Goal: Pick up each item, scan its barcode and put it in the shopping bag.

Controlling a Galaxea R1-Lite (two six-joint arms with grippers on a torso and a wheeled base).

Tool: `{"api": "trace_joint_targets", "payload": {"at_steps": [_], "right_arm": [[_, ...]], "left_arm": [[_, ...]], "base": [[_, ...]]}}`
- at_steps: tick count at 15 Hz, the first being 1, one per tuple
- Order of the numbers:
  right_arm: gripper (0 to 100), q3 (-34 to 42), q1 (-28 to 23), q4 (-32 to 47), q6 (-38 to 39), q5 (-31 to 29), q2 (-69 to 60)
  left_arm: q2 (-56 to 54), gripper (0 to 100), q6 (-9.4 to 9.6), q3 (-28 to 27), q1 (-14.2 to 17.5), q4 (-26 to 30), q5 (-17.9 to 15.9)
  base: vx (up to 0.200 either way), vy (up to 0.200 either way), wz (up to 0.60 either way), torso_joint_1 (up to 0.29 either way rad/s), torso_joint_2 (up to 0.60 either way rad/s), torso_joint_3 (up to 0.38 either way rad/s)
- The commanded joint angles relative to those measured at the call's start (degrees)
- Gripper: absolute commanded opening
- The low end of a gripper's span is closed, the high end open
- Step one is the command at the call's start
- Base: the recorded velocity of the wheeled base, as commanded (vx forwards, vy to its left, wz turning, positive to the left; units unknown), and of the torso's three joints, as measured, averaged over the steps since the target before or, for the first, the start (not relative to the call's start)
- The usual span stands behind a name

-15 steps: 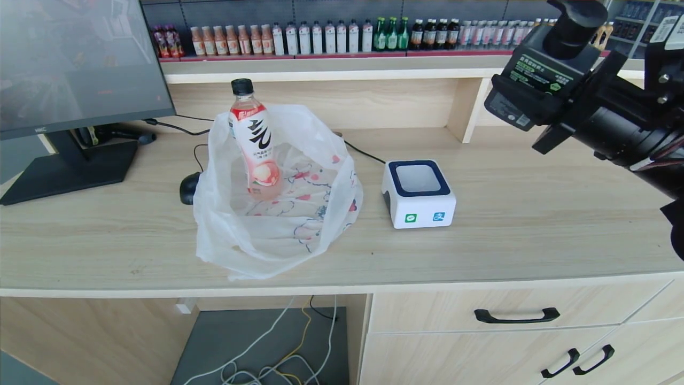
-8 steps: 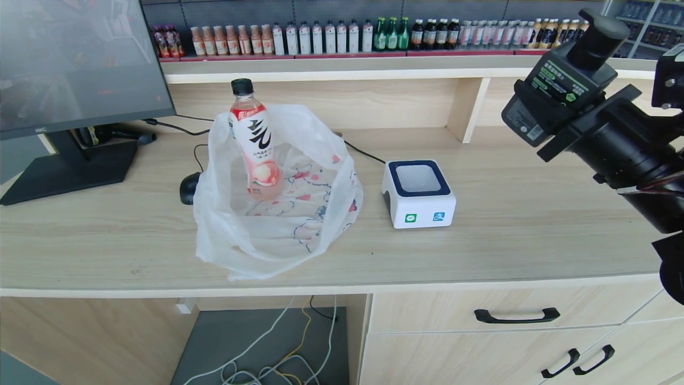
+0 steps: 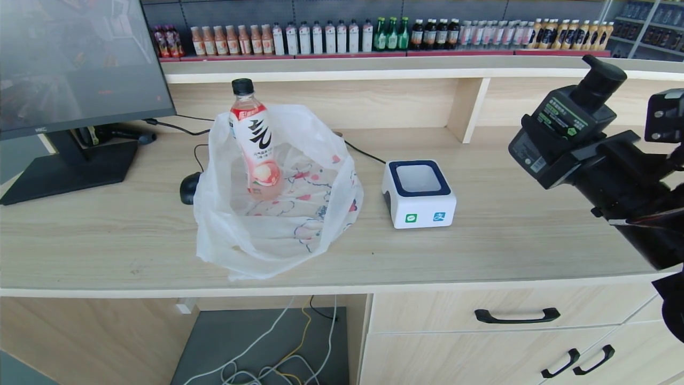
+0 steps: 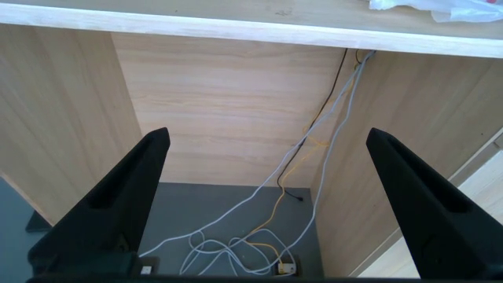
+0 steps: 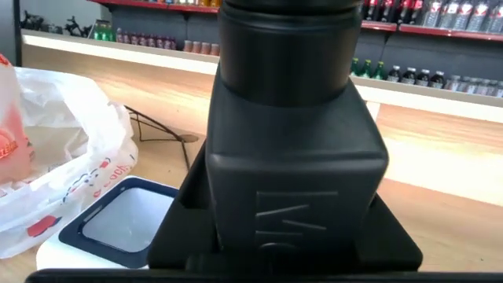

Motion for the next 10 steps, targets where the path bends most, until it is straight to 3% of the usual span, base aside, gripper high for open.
{"api": "trace_joint_targets", "payload": {"at_steps": [1,5,10], "right_arm": [[0,1.89,0.91,0.03,-0.71,-2.56,-0.72],[0,2.77,4.69,-0.15,-3.53,-4.93,-1.16],[0,1.36,4.78,-0.23,-3.44,-4.93,-0.63]], "left_arm": [[-0.02,100,0.04,0.0,0.0,-0.02,0.04],[-0.02,100,0.04,0.0,0.0,-0.02,0.04],[-0.02,100,-0.04,0.0,0.0,-0.02,0.04]], "base": [[0.0,0.0,0.0,0.0,0.0,0.0],[0.0,0.0,0.0,0.0,0.0,0.0],[0.0,0.2,0.0,0.001,0.01,0.002]]}}
